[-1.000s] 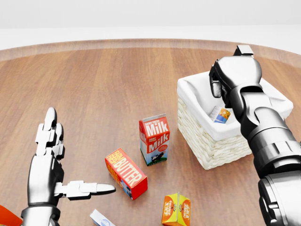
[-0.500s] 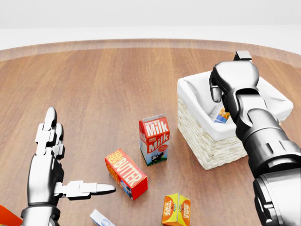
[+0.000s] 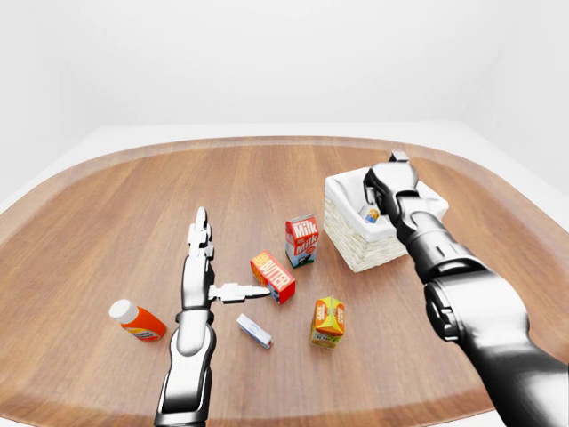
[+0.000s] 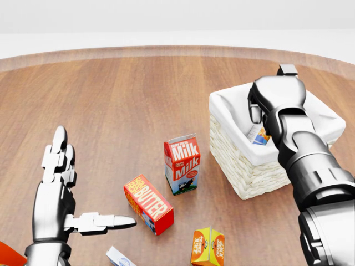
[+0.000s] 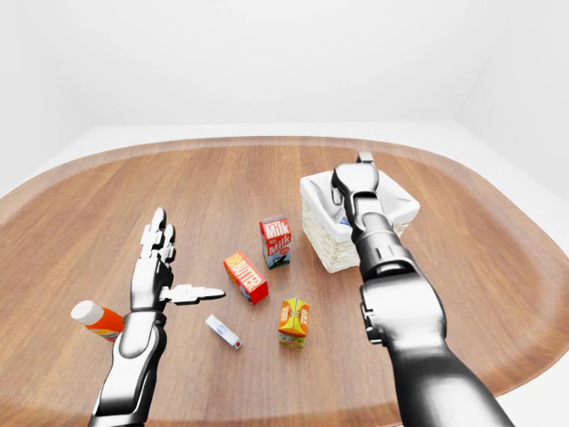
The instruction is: Pick up the alphabet soup and the tomato sauce, and put them in the basket.
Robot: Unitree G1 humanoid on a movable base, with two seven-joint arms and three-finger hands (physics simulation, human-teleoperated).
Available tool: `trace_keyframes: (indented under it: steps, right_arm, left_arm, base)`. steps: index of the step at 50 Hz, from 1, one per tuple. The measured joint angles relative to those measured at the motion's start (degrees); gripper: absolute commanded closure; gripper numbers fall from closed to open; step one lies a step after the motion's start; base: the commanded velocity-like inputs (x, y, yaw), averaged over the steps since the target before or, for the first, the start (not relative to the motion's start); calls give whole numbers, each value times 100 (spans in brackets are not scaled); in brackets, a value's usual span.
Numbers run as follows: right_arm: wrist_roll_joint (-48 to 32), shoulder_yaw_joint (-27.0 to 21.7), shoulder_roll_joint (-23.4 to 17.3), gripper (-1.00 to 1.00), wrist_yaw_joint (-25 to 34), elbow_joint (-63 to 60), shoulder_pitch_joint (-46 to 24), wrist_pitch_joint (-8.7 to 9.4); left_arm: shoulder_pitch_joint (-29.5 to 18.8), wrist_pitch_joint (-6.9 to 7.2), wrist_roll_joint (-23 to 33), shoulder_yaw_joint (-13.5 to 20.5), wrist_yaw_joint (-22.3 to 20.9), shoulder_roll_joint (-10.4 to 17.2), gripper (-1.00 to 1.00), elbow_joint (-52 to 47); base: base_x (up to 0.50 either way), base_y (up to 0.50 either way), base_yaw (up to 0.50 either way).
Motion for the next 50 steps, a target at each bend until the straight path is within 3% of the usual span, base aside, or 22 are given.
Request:
trace_keyframes:
  steps: [6,7,8,9,50]
  right_arm:
    - [16,-4,-4,100,0,4,7,-4]
    - [21,-6,-5,62,8,4,9,-11]
    - [27,-5,-4,-87,9,4,12,-13]
    - [35,-3,-4,-100,8,1,12,-12]
    - [71,20,-44,-100,154,-74,-186,-10]
  left_arm:
    - [-3,0,-1,1,-1,0,-100,3]
    - [-2,0,-1,0,-1,0,-100,1]
    - [-2,0,0,0,0,0,-100,-1]
    - [-2,0,0,0,0,0,-100,-2]
    - [-2,0,2,-1,-3,0,-100,-15]
  base:
    - [0,0,0]
    - [0,0,0]
    - [0,0,0]
    - [0,0,0]
    - [0,0,0]
